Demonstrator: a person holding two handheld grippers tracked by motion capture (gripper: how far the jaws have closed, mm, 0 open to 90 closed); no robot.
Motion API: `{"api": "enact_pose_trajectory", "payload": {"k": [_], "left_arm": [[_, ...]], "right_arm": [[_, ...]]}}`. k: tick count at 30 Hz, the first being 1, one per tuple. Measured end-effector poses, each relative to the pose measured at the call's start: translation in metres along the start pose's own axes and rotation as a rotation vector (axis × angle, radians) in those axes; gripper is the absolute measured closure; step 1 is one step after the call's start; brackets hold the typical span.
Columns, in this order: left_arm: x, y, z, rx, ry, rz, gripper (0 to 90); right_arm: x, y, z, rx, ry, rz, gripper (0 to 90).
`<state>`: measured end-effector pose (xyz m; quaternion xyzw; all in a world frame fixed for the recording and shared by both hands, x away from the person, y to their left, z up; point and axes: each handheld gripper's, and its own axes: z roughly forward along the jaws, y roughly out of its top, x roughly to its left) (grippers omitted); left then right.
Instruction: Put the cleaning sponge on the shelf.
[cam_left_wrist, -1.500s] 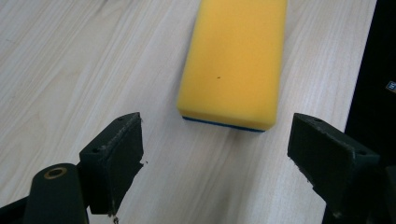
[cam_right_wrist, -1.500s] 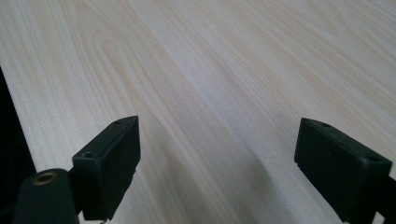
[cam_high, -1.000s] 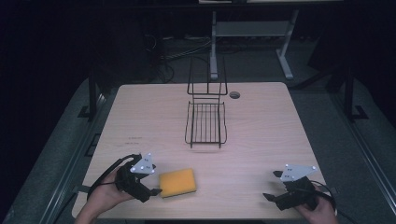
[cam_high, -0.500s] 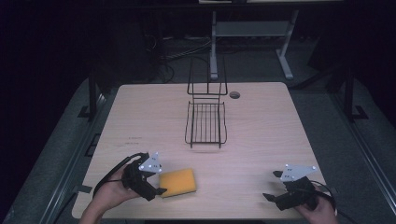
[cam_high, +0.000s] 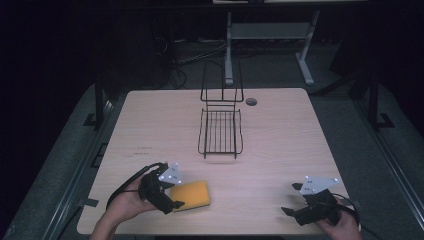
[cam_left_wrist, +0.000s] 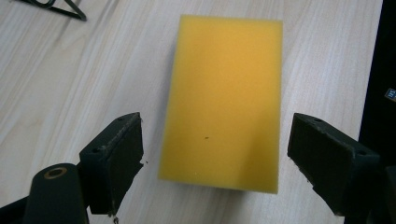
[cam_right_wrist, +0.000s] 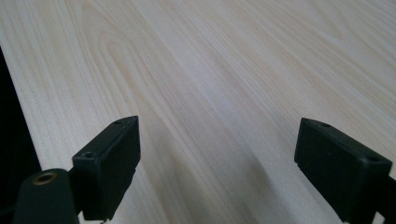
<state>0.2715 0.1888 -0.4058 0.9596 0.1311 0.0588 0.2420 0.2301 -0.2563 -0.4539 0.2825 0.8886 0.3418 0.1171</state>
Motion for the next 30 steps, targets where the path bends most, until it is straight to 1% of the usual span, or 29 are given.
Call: {"api": "enact_pose_trajectory", "payload": {"k": [3,4,6,13,15,21,22,26,30], "left_arm": [[0.001,0.002,0.003,0.016,-0.005,0.005,17.6],[0.000,0.003,0.005,0.013,-0.009,-0.003,17.6],[0.001,0.004,0.006,0.022,-0.013,0.002,17.6],[0.002,0.007,0.011,0.031,-0.024,-0.004,17.6],[0.002,0.008,0.012,0.041,-0.026,0.000,17.6],[0.003,0.011,0.017,0.044,-0.036,-0.012,17.6],[0.004,0.011,0.017,0.049,-0.038,-0.007,17.6],[0.003,0.013,0.020,0.052,-0.039,-0.013,17.5],[0.003,0.015,0.022,0.062,-0.045,-0.008,17.5]], "right_arm": [[0.000,0.000,0.000,0.000,0.001,0.003,14.1],[0.000,0.000,0.000,-0.002,0.001,0.001,14.1],[0.000,0.000,0.000,-0.002,0.001,0.001,14.1],[0.000,0.001,0.000,-0.002,0.003,0.000,14.1],[0.001,0.001,0.000,-0.003,0.003,0.001,14.1],[0.000,0.000,0.000,-0.004,0.003,0.001,14.1],[0.000,0.000,0.000,-0.004,0.003,0.000,14.2],[0.001,0.001,0.000,-0.006,0.005,-0.001,14.1],[0.001,0.001,0.000,-0.004,0.006,-0.003,14.1]]}}
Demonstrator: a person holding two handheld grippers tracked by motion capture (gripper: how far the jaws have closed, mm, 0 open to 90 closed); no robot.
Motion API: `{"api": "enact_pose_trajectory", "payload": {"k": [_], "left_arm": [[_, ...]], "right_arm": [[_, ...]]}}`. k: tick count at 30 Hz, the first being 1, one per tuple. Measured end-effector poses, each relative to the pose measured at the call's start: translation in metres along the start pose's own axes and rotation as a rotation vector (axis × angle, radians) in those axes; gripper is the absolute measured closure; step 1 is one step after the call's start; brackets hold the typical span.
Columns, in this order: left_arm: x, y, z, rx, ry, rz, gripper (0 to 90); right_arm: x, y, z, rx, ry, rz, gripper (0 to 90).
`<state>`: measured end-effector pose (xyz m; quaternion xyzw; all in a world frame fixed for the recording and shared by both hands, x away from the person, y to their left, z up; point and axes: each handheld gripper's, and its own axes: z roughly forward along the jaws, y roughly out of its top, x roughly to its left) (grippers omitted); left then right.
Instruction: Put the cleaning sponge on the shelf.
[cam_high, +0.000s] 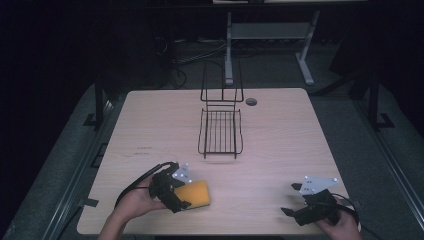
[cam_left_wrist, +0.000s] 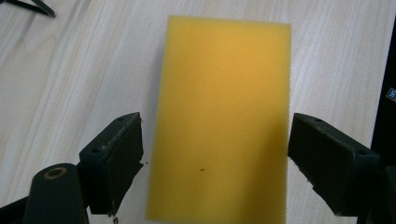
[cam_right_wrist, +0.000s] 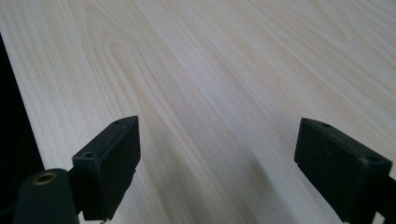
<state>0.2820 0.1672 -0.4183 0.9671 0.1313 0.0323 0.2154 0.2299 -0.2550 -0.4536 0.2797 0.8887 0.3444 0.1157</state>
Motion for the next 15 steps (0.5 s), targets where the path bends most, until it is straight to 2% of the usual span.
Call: {"api": "enact_pose_trajectory", "payload": {"k": [15], "left_arm": [[-0.001,0.009,0.012,0.035,-0.021,0.007,17.6]], "right_arm": [[0.001,0.001,0.000,0.000,0.001,-0.004,14.1]]}}
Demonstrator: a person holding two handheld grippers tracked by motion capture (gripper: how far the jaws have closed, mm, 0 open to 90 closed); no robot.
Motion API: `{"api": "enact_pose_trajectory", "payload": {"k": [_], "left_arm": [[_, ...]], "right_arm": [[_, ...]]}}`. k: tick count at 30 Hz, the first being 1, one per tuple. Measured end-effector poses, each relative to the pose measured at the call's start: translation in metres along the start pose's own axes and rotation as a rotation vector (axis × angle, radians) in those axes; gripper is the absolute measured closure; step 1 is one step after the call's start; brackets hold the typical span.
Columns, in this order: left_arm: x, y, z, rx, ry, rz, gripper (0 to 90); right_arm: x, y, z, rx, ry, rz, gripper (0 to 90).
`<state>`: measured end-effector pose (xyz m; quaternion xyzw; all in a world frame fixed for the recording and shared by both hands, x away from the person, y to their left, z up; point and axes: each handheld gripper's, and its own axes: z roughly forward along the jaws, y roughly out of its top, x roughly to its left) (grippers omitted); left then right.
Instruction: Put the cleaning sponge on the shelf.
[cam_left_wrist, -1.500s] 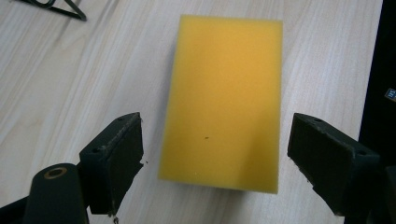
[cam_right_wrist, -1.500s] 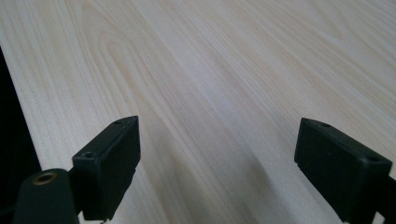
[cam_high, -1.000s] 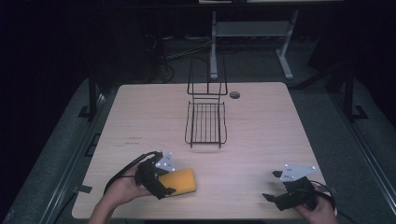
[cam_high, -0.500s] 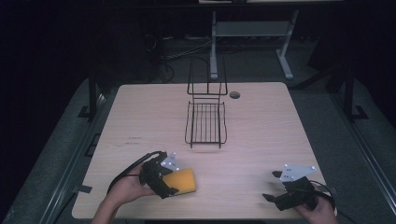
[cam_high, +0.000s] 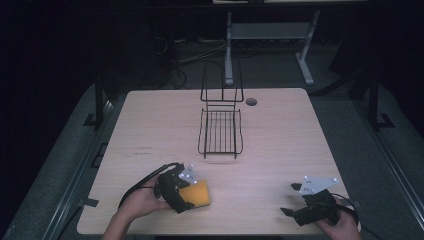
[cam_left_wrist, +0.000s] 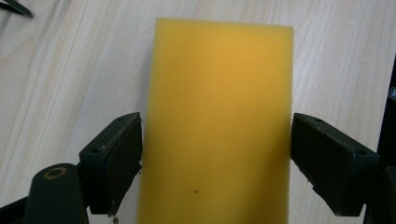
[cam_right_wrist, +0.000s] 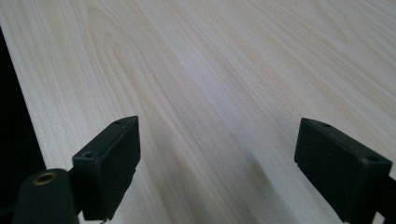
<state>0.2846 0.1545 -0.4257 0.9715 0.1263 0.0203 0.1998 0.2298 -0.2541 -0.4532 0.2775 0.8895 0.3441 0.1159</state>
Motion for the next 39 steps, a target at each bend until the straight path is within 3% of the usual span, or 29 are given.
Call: {"api": "enact_pose_trajectory", "payload": {"k": [6,39], "left_arm": [[0.000,0.002,0.005,0.029,0.003,0.004,17.5],[0.002,0.007,0.020,0.080,-0.012,0.013,19.7]], "right_arm": [[0.000,0.000,-0.001,-0.004,0.002,0.001,14.1],[0.000,0.001,-0.002,-0.009,0.000,-0.008,14.1]]}}
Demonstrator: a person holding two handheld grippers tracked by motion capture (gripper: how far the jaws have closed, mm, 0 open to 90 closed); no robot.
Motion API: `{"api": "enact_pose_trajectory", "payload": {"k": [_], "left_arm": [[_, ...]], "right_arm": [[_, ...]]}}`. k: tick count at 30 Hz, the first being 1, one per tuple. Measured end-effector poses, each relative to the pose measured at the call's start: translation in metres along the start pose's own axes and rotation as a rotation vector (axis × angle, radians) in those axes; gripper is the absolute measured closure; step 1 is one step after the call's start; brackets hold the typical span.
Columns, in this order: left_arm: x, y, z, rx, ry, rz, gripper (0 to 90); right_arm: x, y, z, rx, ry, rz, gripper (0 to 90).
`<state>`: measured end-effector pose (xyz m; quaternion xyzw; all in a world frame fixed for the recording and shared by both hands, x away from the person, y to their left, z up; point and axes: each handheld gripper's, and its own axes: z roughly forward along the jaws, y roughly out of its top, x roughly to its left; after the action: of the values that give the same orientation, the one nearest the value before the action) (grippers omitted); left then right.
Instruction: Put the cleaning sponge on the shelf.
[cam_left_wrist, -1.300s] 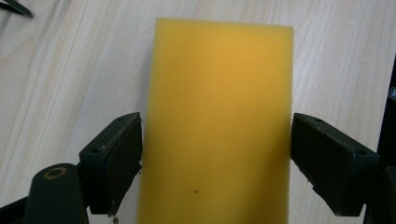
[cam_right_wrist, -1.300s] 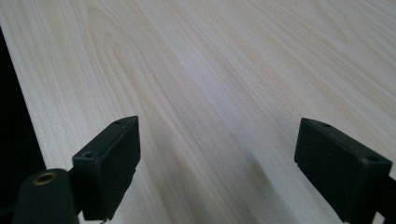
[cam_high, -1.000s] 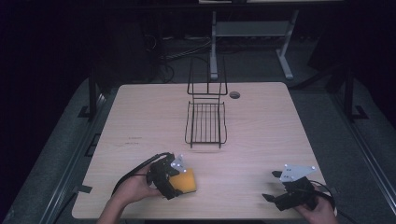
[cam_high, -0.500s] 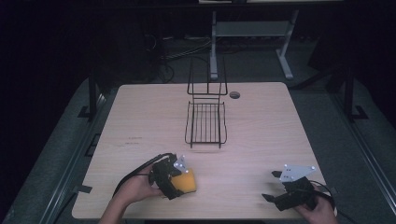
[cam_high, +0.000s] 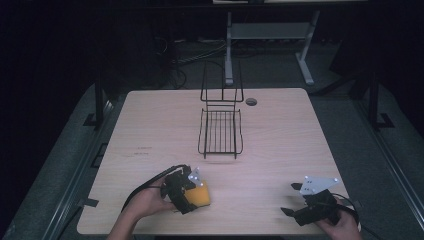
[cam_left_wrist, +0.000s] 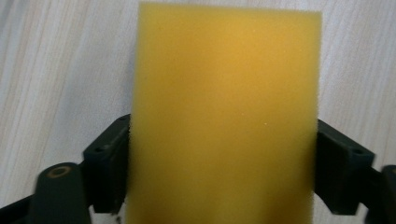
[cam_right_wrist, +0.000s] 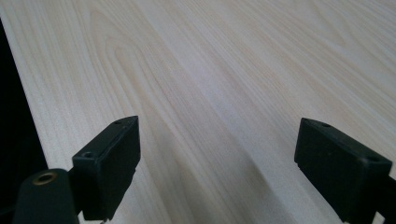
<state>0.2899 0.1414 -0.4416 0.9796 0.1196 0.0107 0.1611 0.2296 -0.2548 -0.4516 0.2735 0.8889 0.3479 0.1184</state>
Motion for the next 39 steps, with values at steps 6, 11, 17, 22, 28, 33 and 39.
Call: {"api": "enact_pose_trajectory", "payload": {"k": [6,11,17,22,28,33,39], "left_arm": [[0.000,0.000,0.000,0.000,0.002,0.009,20.8],[0.000,0.001,-0.001,-0.003,0.002,0.010,21.4],[0.001,0.002,-0.002,-0.012,-0.002,0.012,21.6],[0.002,0.002,-0.006,-0.029,-0.005,0.000,21.6],[0.003,0.005,-0.011,-0.034,0.000,0.006,21.6],[0.006,0.009,-0.014,-0.036,0.001,0.011,21.6],[0.010,0.013,-0.018,-0.040,-0.001,0.011,21.6]], "right_arm": [[0.000,0.000,0.000,-0.002,0.000,0.004,14.1],[0.000,0.000,0.000,0.001,0.001,0.005,14.1],[0.000,-0.001,0.000,0.001,0.003,0.010,14.1],[-0.001,-0.001,0.001,0.003,0.004,0.010,14.1],[-0.001,-0.001,0.002,0.003,0.006,0.009,14.1],[-0.002,-0.001,0.001,0.002,0.005,0.004,14.1],[-0.002,-0.001,0.001,-0.003,0.007,0.008,14.1]]}}
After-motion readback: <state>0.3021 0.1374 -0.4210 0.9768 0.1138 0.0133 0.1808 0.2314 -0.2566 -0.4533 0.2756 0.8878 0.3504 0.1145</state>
